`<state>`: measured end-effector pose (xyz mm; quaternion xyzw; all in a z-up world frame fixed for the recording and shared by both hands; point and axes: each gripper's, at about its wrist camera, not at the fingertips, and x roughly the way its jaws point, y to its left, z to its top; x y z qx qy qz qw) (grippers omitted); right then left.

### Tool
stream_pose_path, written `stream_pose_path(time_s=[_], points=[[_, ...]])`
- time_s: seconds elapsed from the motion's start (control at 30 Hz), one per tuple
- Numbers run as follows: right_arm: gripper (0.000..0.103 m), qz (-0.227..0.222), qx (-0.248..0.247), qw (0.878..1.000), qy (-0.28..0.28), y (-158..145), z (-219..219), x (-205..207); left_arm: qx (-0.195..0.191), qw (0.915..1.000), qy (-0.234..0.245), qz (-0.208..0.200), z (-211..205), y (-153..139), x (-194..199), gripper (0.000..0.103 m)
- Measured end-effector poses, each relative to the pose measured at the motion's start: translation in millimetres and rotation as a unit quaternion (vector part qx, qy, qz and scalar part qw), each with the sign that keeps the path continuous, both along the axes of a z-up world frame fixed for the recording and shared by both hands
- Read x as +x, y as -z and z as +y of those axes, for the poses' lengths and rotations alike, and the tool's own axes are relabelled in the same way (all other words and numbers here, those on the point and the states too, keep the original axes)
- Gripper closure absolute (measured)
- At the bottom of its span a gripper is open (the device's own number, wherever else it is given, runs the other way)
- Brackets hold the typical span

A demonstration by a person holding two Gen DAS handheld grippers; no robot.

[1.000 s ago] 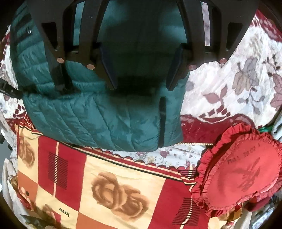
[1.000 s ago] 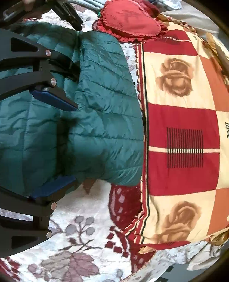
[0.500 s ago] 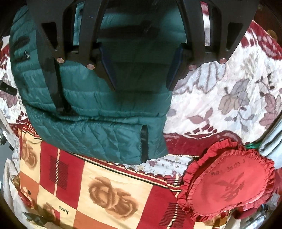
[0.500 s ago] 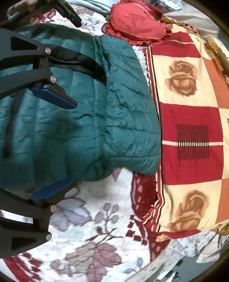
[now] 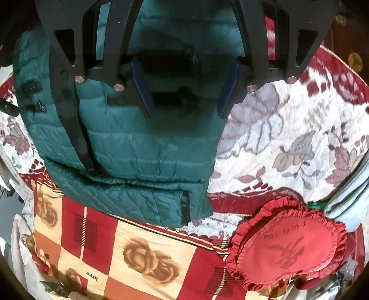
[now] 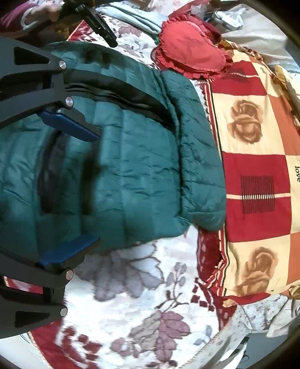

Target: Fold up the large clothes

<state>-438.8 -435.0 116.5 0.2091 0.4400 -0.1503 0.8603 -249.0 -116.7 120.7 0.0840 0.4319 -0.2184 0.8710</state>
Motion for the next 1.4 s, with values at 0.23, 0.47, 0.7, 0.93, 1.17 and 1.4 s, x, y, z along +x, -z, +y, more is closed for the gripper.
stream_pose_path(time_s=[0.23, 0.47, 0.7, 0.93, 1.17, 1.4], points=[[0.023, -0.005, 0.003, 1.0, 0.004, 1, 10, -18, 0.001, 1.0, -0.005, -0.001, 13, 1, -18, 0.045], [0.021, 0.006, 0.003, 1.0, 0.008, 6, 13, -32, 0.008, 0.9999, -0.008, 0.002, 26, 6, -30, 0.045], [0.018, 0.013, 0.002, 1.0, 0.012, 9, 14, -48, 0.007, 0.9999, -0.013, 0.004, 38, 8, -39, 0.045], [0.018, 0.023, 0.006, 1.0, 0.013, 15, 16, -64, 0.018, 0.9998, -0.01, 0.001, 43, 11, -50, 0.045], [0.018, 0.029, 0.011, 0.999, 0.018, 20, 15, -76, 0.019, 0.9997, -0.015, 0.0, 50, 12, -54, 0.045], [0.018, 0.04, 0.012, 0.999, 0.017, 26, 16, -82, 0.022, 0.9995, -0.021, 0.012, 59, 19, -54, 0.045]])
